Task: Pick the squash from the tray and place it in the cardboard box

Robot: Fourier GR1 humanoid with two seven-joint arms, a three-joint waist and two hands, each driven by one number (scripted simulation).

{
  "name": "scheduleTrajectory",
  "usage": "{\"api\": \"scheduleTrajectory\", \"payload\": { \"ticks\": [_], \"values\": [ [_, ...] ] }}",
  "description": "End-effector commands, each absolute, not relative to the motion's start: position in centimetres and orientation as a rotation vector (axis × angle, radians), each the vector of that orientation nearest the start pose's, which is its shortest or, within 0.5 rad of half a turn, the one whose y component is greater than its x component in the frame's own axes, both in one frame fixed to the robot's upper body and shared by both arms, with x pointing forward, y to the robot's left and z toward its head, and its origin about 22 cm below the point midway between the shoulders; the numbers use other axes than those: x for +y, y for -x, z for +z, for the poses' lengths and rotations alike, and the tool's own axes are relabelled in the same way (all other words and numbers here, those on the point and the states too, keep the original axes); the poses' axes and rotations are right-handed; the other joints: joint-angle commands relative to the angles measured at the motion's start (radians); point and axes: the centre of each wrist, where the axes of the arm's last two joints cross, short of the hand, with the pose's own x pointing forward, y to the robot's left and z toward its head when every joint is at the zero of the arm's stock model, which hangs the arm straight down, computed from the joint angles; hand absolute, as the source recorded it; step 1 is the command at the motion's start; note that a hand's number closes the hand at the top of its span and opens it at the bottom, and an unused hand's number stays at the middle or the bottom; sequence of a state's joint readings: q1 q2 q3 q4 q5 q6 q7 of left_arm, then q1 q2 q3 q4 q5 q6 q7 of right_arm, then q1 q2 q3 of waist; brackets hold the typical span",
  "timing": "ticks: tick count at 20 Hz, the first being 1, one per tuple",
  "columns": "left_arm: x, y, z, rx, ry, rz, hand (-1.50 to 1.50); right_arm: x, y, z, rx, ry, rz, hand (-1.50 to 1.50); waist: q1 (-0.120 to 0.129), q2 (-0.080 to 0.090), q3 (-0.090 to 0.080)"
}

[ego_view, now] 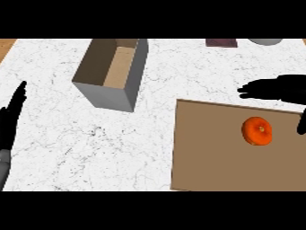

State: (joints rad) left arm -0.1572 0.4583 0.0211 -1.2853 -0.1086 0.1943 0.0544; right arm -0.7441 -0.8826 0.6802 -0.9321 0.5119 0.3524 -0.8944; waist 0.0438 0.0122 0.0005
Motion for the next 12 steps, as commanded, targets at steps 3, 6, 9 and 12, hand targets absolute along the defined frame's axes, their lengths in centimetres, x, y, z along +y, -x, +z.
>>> {"api": "scheduleTrajectory", "payload": {
  "ticks": [3, 6, 9, 12],
  "values": [
    [34.6, -27.4, 2.2, -1.376, -0.633, -0.22, 0.0, -34.4, -38.3, 10.6, -1.318, -0.097, 2.072, -1.5, -0.026, -0.01, 0.0],
    [34.8, -26.7, 1.2, -1.367, -0.642, -0.203, 0.0, -32.6, -39.2, 11.3, -1.326, -0.121, 2.072, -1.5, -0.031, -0.012, -0.001],
    [35.0, -27.1, 2.9, -1.384, -0.635, -0.23, 0.0, -33.3, -39.9, 10.5, -1.344, -0.109, 2.048, -1.5, -0.022, -0.009, 0.0],
    [37.1, -26.1, 1.7, -1.37, -0.637, -0.218, 0.0, -33.9, -39.2, 10.0, -1.337, -0.159, 2.059, -1.5, -0.031, -0.01, -0.001]
  ]
}}
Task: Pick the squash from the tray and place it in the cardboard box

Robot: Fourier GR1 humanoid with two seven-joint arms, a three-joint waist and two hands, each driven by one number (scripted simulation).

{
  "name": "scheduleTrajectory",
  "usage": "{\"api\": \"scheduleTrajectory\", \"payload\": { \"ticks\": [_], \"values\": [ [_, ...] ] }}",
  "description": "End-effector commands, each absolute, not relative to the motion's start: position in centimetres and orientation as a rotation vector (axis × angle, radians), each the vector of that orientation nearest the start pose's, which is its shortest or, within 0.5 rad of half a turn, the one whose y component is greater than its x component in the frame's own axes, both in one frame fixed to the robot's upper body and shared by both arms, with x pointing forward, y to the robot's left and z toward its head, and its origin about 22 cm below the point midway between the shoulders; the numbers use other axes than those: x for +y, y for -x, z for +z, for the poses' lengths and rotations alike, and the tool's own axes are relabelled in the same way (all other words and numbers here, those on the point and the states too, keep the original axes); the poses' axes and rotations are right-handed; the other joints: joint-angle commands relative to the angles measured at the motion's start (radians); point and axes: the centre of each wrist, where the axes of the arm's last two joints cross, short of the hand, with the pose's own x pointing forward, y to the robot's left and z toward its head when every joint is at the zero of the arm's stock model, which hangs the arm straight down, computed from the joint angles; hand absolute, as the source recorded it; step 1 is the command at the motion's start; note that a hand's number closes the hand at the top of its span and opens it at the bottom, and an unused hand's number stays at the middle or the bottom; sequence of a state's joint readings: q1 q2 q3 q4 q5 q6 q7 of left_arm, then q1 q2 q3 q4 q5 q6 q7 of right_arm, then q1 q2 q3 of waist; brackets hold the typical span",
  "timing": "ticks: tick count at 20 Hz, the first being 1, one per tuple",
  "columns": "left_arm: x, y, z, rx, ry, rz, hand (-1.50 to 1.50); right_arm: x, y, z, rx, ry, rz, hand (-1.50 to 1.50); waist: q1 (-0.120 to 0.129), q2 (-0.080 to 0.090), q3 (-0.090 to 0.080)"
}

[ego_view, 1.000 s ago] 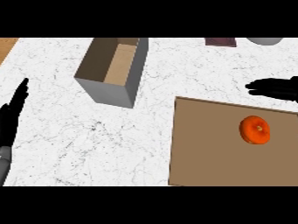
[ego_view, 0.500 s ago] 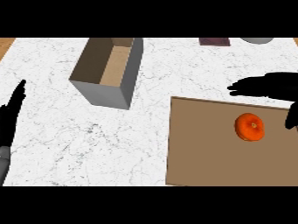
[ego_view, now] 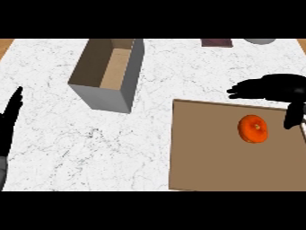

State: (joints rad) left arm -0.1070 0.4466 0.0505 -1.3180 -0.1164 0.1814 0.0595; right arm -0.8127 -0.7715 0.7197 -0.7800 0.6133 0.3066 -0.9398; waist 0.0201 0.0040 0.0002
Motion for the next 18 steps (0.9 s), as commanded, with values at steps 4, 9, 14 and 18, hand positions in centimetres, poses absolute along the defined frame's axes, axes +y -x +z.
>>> {"api": "scheduleTrajectory", "payload": {
  "ticks": [4, 9, 14, 18],
  "values": [
    [35.2, -25.8, 0.9, -1.368, -0.662, -0.222, 0.0, -33.5, -38.4, 7.9, -1.352, -0.241, 2.052, -1.5, -0.009, -0.002, 0.0],
    [35.1, -27.8, 2.2, -1.373, -0.656, -0.206, 0.0, -30.8, -37.9, 8.9, -1.391, -0.297, 2.093, -1.5, -0.03, -0.006, -0.001],
    [37.2, -27.1, 1.9, -1.364, -0.641, -0.21, 0.0, -32.3, -37.2, 9.3, -1.36, -0.254, 2.115, -1.5, -0.021, -0.003, -0.001],
    [36.9, -27.2, 2.8, -1.361, -0.654, -0.218, 0.0, -31.0, -37.1, 9.7, -1.28, -0.157, 2.168, -1.5, -0.016, -0.004, -0.001]
  ]
}}
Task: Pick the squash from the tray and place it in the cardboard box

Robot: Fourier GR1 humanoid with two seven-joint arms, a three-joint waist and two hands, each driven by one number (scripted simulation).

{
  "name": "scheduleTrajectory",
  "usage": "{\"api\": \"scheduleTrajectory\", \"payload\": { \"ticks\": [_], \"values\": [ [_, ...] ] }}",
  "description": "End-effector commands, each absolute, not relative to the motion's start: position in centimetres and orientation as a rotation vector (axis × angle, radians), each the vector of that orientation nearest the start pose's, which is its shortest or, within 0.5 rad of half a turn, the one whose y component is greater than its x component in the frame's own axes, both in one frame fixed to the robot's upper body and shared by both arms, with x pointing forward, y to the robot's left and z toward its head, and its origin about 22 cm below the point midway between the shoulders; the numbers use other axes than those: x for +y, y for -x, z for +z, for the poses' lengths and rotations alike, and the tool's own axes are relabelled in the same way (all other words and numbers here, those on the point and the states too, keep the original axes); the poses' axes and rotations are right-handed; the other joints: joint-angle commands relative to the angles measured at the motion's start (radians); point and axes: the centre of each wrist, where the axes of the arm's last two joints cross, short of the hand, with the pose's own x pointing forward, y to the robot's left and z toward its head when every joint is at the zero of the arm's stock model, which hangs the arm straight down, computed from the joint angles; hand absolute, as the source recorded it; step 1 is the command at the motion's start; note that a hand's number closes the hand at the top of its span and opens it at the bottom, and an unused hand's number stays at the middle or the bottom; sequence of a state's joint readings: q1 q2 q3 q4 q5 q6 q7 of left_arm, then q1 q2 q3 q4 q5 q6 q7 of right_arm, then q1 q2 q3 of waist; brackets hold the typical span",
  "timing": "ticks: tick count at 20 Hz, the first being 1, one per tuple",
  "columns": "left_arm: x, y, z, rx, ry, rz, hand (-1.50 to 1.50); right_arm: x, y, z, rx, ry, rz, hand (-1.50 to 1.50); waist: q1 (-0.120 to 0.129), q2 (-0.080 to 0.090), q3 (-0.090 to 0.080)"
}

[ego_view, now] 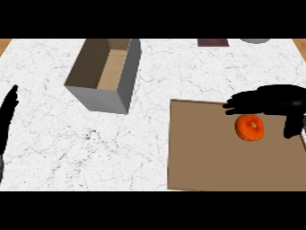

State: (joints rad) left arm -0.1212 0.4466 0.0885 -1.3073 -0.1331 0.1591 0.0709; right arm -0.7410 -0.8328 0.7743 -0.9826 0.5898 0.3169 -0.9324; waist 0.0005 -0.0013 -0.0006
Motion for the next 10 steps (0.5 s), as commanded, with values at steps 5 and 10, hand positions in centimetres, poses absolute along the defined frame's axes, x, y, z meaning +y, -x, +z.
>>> {"api": "scheduleTrajectory", "payload": {
  "ticks": [5, 10],
  "values": [
    [36.7, -26.2, 0.8, -1.364, -0.628, -0.211, 0.0, -32.1, -36.9, 7.2, -1.221, -0.132, 2.146, -1.5, 0.01, 0.003, 0.001],
    [36.1, -25.2, 0.6, -1.369, -0.644, -0.211, 0.0, -28.4, -36.5, 6.5, -1.439, -0.024, 2.105, 1.5, 0.005, 0.0, 0.001]
  ]
}}
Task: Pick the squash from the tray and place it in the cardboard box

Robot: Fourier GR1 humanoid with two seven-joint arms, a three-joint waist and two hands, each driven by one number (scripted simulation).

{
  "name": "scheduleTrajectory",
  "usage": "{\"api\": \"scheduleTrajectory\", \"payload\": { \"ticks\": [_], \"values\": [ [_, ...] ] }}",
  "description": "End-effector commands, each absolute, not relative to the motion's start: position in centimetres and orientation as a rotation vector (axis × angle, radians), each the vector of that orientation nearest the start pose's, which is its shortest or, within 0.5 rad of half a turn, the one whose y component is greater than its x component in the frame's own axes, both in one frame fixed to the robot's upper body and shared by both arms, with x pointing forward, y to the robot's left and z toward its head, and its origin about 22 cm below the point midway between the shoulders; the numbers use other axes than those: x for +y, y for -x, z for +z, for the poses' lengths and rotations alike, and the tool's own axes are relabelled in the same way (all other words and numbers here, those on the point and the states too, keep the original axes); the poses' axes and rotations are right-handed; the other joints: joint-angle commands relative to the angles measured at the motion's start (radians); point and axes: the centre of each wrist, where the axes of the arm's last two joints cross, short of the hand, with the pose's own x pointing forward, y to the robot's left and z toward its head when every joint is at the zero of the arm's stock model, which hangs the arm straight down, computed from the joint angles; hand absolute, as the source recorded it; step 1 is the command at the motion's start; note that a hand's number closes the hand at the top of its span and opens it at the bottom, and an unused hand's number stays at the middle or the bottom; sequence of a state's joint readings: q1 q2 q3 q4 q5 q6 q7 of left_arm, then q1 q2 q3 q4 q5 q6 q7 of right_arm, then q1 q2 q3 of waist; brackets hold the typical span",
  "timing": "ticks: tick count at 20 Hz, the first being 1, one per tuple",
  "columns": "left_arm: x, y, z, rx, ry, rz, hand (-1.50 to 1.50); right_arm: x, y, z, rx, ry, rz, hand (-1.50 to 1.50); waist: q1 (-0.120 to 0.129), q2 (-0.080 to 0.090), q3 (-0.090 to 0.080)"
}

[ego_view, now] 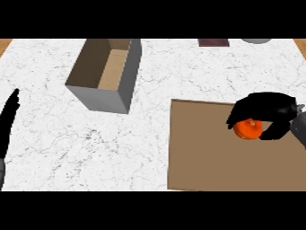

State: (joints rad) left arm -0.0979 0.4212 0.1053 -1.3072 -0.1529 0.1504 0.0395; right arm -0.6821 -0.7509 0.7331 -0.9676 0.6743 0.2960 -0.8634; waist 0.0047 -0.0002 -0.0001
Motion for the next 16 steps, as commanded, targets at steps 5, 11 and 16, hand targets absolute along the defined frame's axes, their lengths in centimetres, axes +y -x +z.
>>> {"api": "scheduleTrajectory", "payload": {
  "ticks": [5, 11, 16],
  "values": [
    [35.2, -25.9, 1.9, -1.36, -0.651, -0.219, 0.0, -29.4, -37.1, 5.6, -1.527, 0.059, 2.079, 1.5, 0.002, 0.0, 0.0],
    [35.7, -27.8, 2.3, -1.392, -0.62, -0.235, 0.0, -26.2, -41.3, 7.2, -1.598, 0.262, 1.898, 1.5, 0.037, 0.018, 0.001],
    [32.6, -28.3, 2.4, -1.445, -0.586, -0.291, 0.0, -23.7, -44.0, 8.8, -1.601, 0.494, 1.64, 1.5, 0.092, 0.036, 0.004]
  ]
}}
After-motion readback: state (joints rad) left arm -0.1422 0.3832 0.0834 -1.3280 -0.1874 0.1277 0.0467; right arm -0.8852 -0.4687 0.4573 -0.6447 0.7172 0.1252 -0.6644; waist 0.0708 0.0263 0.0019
